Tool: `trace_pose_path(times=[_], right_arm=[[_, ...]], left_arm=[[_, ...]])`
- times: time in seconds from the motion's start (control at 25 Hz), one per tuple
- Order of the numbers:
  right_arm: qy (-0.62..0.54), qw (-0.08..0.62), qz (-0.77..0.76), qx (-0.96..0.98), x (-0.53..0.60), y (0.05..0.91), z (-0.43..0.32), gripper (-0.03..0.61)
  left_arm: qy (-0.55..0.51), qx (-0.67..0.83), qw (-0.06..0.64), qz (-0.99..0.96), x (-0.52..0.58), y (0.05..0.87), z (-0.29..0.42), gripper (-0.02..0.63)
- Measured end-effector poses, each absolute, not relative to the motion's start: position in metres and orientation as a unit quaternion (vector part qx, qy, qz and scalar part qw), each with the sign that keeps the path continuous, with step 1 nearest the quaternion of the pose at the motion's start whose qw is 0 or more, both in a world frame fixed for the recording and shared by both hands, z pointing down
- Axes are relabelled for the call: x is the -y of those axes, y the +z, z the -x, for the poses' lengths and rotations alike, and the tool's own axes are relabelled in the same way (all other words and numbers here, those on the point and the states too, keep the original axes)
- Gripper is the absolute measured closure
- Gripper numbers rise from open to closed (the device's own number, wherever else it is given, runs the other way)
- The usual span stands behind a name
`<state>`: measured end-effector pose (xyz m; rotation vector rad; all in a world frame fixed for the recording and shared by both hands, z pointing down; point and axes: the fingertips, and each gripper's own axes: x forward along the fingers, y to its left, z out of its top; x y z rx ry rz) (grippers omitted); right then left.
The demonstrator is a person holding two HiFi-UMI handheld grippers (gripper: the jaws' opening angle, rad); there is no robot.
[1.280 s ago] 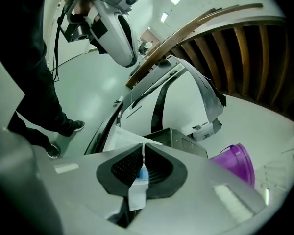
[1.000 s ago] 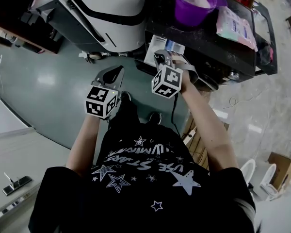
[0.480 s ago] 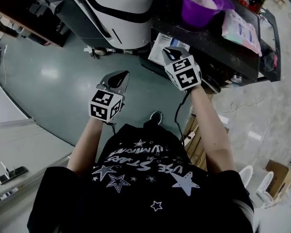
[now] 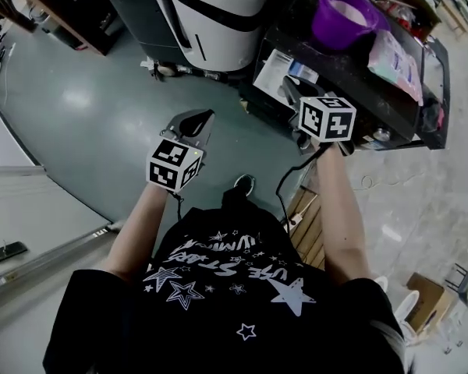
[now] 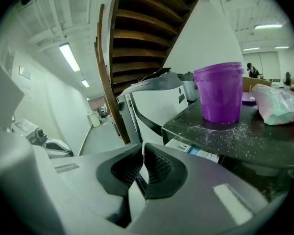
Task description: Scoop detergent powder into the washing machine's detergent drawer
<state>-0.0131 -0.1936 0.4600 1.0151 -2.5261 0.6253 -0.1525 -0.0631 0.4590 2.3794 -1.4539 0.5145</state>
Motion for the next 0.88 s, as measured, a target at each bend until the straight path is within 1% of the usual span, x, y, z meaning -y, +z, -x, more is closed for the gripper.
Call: trace_pose_path(times=[0.24, 0.44, 0.6, 0.88], right_arm=[[0.237, 0.143, -0.370, 0.887, 0.176, 0.447, 0.017, 0.545], [0.232, 0.145, -0.376, 0.885, 0.145, 0.440, 0.015, 0.545], [0.226, 0.144, -0.377, 0.887, 0.121, 0.437, 0.015, 0.545], [0.230, 0.138, -0.368, 0.890, 0.054, 0.437, 0.022, 0.545]], left_arm=[[0.164, 0.514, 0.150, -0.829, 0.033, 0.455, 0.158, 0.612], [0.150, 0.520, 0.161, -0.825, -0.001, 0.457, 0.161, 0.612], [0.137, 0.528, 0.155, -0.824, -0.021, 0.454, 0.164, 0.612], [0.123, 0.543, 0.162, -0.815, -0.079, 0.453, 0.175, 0.612]])
